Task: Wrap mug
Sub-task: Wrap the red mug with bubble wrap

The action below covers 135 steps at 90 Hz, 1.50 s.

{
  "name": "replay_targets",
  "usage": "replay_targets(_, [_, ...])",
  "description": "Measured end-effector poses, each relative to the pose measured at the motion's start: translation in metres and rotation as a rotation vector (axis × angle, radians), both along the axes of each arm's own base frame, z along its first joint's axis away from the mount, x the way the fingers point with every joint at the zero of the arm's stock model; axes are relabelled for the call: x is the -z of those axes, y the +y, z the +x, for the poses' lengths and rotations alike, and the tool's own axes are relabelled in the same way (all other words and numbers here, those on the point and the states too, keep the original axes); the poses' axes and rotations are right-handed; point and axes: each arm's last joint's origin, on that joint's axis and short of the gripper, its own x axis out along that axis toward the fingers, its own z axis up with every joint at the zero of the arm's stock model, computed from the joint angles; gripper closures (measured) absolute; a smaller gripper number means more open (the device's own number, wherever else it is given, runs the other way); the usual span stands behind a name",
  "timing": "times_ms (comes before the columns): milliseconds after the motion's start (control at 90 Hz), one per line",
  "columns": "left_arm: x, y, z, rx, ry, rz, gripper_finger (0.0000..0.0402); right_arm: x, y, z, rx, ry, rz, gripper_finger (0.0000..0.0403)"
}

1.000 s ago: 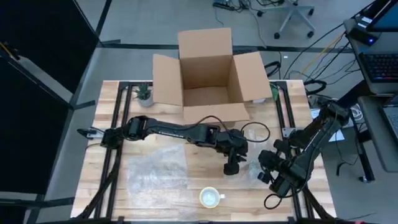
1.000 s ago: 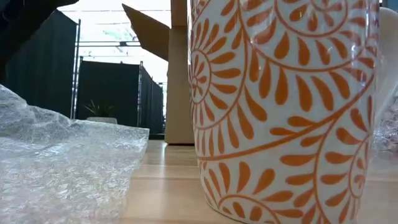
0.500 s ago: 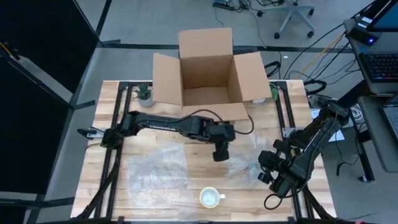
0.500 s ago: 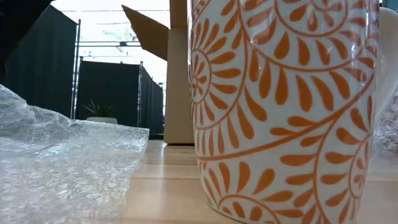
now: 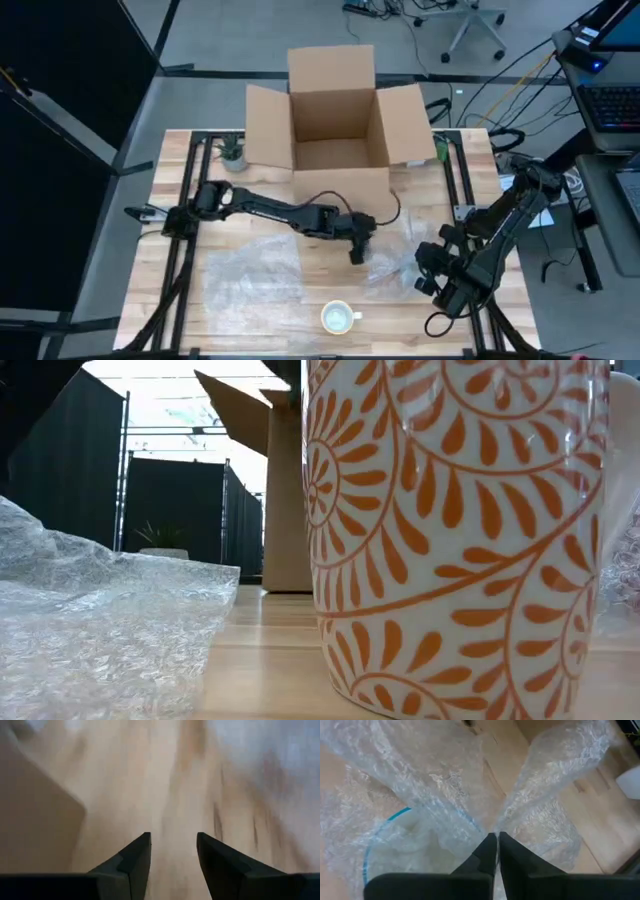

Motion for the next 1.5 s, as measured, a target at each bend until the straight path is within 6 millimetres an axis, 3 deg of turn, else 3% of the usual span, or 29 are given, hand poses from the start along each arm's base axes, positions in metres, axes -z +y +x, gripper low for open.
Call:
replay_targets(78, [-0.009, 0.002, 0.006, 0.021, -0.1, 0.014, 0.0254, 0.0, 0.0, 0.0, -0.001, -0.002, 0.002, 0.0403])
replay_targets(200, [-0.024, -0.004, 0.014, 0.21, -0.248, -0.039, 0.0254, 0.0, 0.0, 0.0, -0.002, -0.002, 0.001, 0.0403])
replay_targets(467, [-0.038, -0.03, 0.016, 0.379, -0.395, -0.082, 0.0254, 0.0, 0.001, 0.001, -0.003, -0.009, 0.001, 0.0403])
replay_targets(756, [-0.029, -0.037, 0.017, 0.392, -0.363, -0.088, 0.0254, 0.0, 0.002, 0.002, -0.001, -0.017, 0.024, 0.0394])
replay_targets(1211, [-0.006, -0.033, 0.007, 0.296, -0.102, -0.041, 0.0254, -0.017, 0.001, -0.012, -0.011, -0.057, 0.164, 0.0246])
replay_targets(1367, [0.001, -0.028, 0.002, 0.221, 0.0, 0.035, 0.0254, -0.021, 0.0, -0.016, -0.023, -0.071, 0.185, 0.022])
replay_targets(1500, [0.008, -0.029, 0.009, 0.263, -0.056, 0.011, 0.0254, -0.021, 0.0, -0.015, -0.041, -0.074, 0.176, 0.0216])
